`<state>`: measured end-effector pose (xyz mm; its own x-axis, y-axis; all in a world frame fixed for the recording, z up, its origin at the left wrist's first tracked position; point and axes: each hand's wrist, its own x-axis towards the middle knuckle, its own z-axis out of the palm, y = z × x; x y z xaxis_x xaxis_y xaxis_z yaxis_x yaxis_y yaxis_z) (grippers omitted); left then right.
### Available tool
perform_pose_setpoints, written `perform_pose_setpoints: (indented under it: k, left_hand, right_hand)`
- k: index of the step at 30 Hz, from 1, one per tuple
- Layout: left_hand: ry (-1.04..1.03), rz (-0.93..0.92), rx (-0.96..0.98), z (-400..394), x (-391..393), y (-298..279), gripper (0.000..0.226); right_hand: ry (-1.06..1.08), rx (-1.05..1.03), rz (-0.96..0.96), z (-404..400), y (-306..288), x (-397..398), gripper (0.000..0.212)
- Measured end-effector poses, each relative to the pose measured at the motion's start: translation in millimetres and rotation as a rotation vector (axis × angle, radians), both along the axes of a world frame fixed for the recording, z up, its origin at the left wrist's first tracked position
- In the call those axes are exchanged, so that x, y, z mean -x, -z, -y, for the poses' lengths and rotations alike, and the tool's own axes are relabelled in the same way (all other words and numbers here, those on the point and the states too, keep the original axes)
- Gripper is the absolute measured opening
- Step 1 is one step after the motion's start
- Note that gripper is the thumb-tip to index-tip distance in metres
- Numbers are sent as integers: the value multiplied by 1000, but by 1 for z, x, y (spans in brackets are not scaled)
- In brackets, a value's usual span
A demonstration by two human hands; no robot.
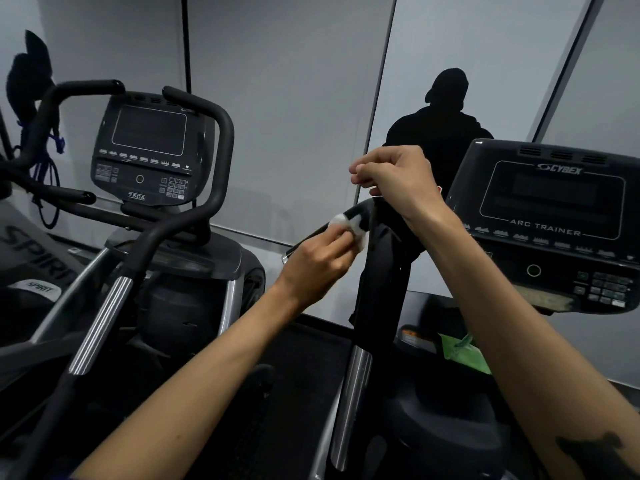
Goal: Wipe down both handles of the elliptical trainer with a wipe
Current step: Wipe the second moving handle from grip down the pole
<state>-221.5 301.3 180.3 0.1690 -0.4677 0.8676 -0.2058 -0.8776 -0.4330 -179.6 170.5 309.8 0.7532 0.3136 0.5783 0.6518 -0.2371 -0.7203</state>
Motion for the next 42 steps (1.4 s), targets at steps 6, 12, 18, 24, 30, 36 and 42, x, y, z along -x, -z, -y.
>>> perform_pose_setpoints:
  k: [6,12,18,24,30,36,42]
  left_hand:
    - [-6,-242,688,-26,10,2,20]
    - [297,-334,1134,22,-7,-49,17]
    - [203,-344,1048,3,-8,-31,27]
    - [457,-363,1172,33,-5,-71,15]
    - [316,-444,1124,13,-8,-58,32]
    - [567,-525,1293,27,4,-92,14]
    - [606,-381,1621,18,-6,-110,14]
  right_hand:
    - [-3,-29,-30,0,0,0,18]
    - [23,-41,-37,0,0,-1,17]
    - [50,-78,-41,0,0,0,20]
    - [104,-160,-46,2,1,0,18]
    - [109,-217,-125,1,3,-5,20]
    - [54,-291,-193,3,0,-9,9]
    - [-258,-128,-158,15,-13,-7,32]
